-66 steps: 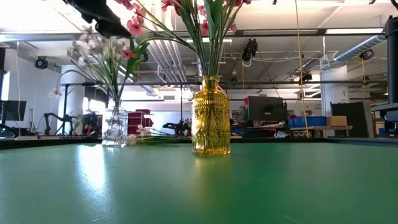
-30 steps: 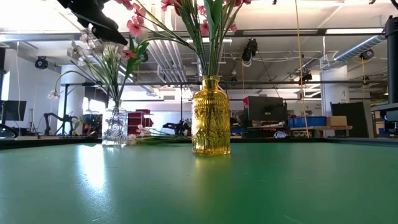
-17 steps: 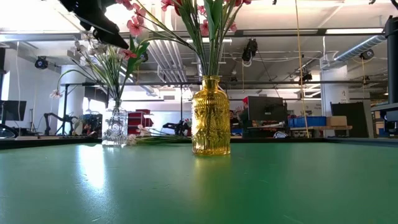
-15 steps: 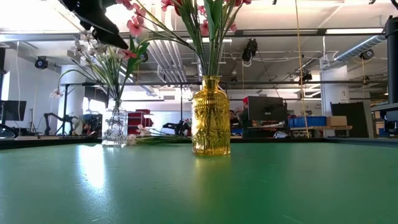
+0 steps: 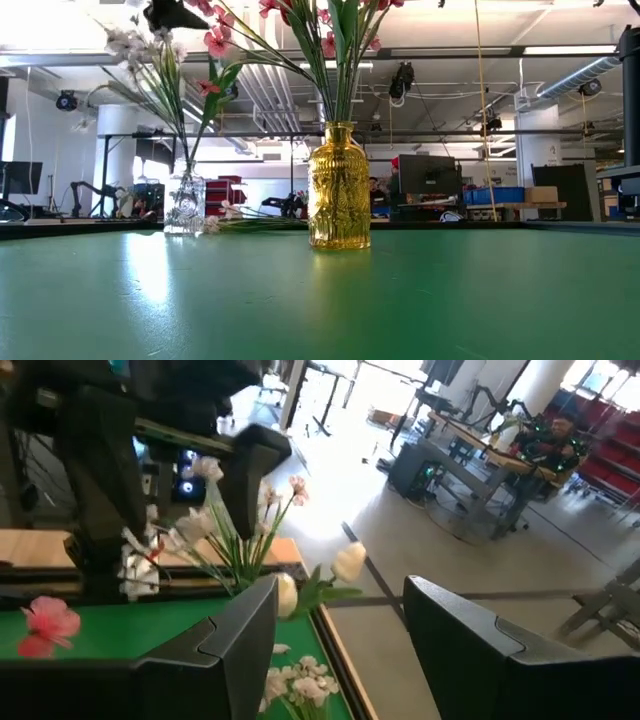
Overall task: Sort flowers into vase by color
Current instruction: Adjust the white flowers in the transparent vase
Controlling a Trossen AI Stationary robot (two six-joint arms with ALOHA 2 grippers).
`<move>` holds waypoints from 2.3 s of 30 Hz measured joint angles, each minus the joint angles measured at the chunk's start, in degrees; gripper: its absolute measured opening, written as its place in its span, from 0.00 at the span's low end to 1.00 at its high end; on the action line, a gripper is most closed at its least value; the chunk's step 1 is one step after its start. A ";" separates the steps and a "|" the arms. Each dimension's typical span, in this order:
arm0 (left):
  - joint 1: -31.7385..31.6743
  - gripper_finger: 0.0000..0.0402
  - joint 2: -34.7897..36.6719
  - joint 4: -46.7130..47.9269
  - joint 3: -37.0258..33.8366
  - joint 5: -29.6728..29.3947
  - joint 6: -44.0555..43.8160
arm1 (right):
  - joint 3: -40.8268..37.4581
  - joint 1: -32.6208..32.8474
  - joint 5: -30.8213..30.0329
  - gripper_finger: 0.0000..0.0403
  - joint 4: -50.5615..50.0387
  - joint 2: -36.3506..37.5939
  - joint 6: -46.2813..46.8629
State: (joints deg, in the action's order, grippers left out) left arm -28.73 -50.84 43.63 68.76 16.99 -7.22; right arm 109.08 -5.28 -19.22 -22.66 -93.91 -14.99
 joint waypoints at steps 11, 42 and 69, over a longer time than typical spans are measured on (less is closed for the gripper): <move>0.02 0.91 -0.44 3.39 6.79 0.04 0.15 | -0.02 0.00 5.76 0.52 3.48 -1.60 -0.74; 5.25 0.91 -5.00 -3.24 26.96 23.76 -5.70 | -0.02 5.52 15.93 0.52 12.73 -1.88 -2.34; 24.33 0.91 -14.28 -17.98 25.19 23.85 -5.09 | 0.02 6.38 13.73 0.85 22.34 -9.32 6.25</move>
State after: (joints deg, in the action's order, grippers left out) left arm -4.40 -65.12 25.64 93.95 40.84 -12.32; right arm 109.10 1.10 -5.49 -0.32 -103.23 -8.74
